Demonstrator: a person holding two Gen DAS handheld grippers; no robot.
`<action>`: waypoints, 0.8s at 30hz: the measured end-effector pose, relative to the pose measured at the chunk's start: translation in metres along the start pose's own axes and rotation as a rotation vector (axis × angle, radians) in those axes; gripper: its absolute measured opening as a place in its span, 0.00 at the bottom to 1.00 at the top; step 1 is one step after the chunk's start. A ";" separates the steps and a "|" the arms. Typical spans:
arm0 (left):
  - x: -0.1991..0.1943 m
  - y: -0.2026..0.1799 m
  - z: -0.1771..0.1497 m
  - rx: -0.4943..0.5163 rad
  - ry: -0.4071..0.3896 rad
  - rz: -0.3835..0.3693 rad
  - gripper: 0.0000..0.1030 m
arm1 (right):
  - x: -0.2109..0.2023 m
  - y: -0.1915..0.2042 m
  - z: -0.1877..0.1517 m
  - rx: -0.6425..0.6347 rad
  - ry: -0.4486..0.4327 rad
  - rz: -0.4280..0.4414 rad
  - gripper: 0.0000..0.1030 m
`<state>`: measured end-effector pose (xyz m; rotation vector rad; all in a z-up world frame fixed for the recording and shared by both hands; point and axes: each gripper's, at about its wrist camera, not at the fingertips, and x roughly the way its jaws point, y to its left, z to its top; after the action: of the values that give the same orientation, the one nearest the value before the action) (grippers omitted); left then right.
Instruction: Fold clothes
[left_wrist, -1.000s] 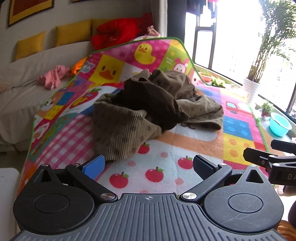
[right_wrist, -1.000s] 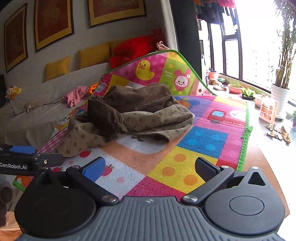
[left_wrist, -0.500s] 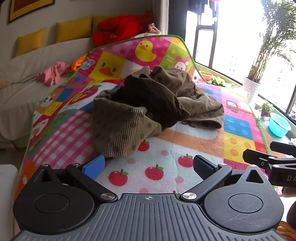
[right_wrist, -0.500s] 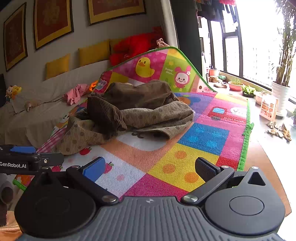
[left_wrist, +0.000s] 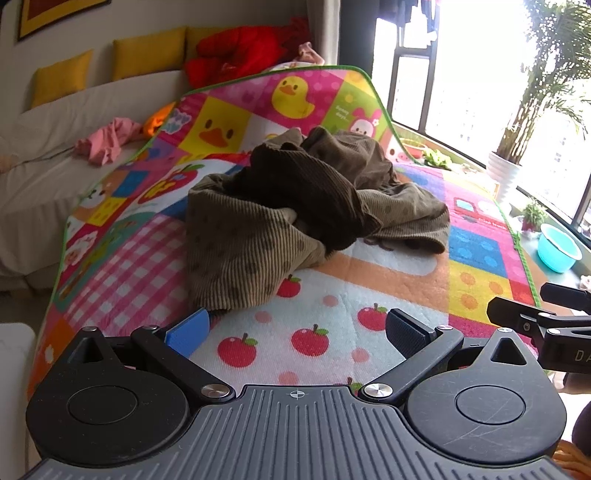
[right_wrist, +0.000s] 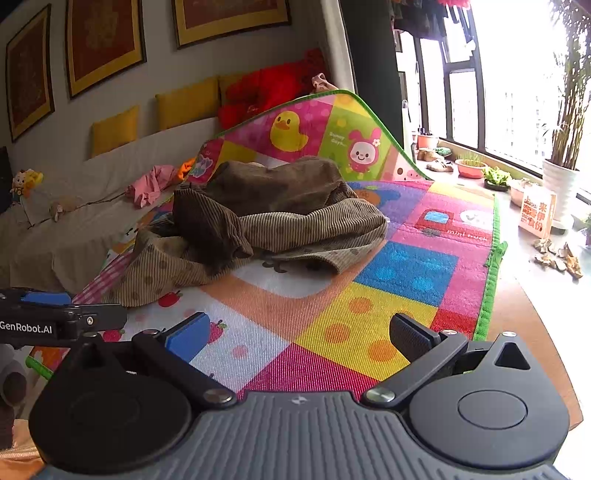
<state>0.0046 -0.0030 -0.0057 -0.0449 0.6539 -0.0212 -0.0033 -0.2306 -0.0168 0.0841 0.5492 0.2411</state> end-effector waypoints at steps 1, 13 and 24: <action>0.000 0.000 0.000 -0.001 0.002 0.000 1.00 | 0.000 0.000 0.000 0.000 0.002 0.000 1.00; 0.003 0.001 0.001 -0.006 0.012 0.001 1.00 | 0.001 -0.001 0.001 0.005 0.005 0.000 1.00; 0.004 0.001 0.000 -0.005 0.022 0.002 1.00 | 0.003 -0.003 0.000 0.008 0.012 -0.001 1.00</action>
<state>0.0081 -0.0023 -0.0080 -0.0488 0.6762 -0.0183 -0.0004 -0.2325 -0.0189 0.0898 0.5622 0.2389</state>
